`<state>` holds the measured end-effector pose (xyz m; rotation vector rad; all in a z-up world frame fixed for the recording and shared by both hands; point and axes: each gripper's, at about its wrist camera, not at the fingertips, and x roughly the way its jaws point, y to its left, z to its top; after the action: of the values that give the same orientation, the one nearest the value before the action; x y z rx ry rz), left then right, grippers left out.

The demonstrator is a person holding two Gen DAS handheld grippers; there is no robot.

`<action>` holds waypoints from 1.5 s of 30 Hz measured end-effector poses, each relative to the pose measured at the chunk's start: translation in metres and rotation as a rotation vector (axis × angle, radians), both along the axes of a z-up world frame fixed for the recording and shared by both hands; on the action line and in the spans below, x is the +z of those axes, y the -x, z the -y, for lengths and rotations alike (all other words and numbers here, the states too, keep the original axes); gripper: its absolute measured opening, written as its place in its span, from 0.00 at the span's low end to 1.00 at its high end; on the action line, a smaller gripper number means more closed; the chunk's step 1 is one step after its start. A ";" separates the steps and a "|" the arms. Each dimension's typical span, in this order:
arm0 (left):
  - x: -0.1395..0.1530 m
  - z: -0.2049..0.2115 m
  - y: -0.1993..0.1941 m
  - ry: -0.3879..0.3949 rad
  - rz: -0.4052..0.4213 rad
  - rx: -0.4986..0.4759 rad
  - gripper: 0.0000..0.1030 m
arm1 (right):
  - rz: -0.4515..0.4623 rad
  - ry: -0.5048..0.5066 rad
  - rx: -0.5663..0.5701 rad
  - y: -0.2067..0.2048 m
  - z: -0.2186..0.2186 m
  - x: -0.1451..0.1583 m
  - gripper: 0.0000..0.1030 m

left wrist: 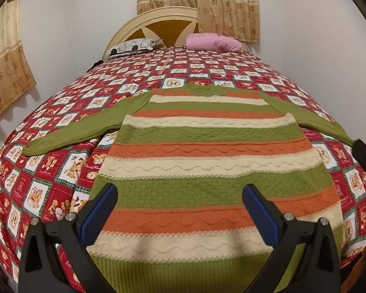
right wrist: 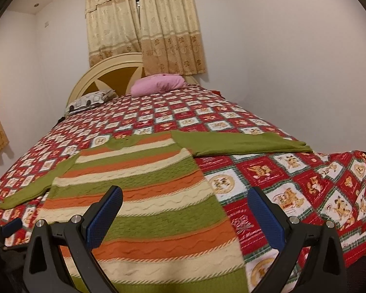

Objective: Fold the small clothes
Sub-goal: 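Grasp the green sleeve cuff with the right gripper and lift it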

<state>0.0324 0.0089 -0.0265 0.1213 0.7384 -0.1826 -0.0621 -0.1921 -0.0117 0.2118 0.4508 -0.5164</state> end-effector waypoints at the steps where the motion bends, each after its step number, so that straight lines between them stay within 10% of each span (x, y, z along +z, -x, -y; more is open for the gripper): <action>1: -0.002 -0.001 -0.006 0.002 -0.006 0.004 1.00 | -0.004 0.002 -0.005 -0.003 0.005 -0.001 0.99; 14: -0.005 -0.024 -0.108 -0.016 0.094 0.056 1.00 | -0.056 -0.024 -0.140 -0.036 0.131 -0.016 0.99; 17: -0.010 -0.044 -0.140 -0.022 0.138 0.130 1.00 | -0.025 -0.159 -0.231 -0.030 0.192 -0.019 0.95; 22: -0.041 -0.062 -0.174 -0.011 0.032 0.209 1.00 | 0.016 -0.482 -0.390 -0.015 0.295 -0.040 0.53; 31: -0.061 -0.073 -0.181 0.073 -0.105 0.226 1.00 | 0.091 -0.845 -0.534 -0.030 0.388 -0.086 0.53; 36: -0.073 -0.086 -0.194 0.164 -0.196 0.260 1.00 | 0.106 -0.815 -0.575 -0.043 0.418 -0.089 0.50; 39: -0.074 -0.092 -0.195 0.198 -0.204 0.286 1.00 | 0.070 -0.798 -0.601 -0.044 0.429 -0.096 0.12; 45: -0.073 -0.092 -0.195 0.203 -0.201 0.290 1.00 | 0.027 -0.634 -0.521 -0.046 0.413 -0.055 0.06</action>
<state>0.2270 0.1007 -0.0998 -0.2000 0.9230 0.0080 -0.0166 -0.6054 -0.0668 0.9614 0.5252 -0.8681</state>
